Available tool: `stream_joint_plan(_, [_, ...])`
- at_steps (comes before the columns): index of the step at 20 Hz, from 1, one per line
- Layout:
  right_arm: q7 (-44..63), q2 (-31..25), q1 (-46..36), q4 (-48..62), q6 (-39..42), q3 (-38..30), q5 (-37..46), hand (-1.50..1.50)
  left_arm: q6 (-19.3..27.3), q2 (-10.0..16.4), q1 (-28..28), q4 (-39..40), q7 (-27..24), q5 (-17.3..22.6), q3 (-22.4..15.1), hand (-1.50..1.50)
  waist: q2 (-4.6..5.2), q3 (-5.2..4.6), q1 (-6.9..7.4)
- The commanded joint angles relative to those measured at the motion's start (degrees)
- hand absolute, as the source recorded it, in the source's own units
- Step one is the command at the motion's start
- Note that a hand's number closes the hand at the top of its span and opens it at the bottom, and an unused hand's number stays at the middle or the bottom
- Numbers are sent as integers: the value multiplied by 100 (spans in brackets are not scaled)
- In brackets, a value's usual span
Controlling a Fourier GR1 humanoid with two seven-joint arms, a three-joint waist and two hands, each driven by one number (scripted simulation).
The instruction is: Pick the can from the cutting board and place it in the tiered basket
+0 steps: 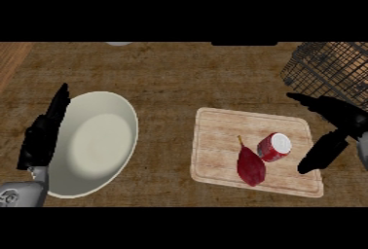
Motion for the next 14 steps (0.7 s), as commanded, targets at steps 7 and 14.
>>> stream_joint_plan(7, [70,393,289,-473,264,44,1168,-150,-170,-140,-236,402,-261,-171,291,0,3,-1,-19])
stream_joint_plan(14, [325,945,394,-579,433,63,1609,-150,-274,-250,-400,441,-28,-252,434,0,5,-1,-12])
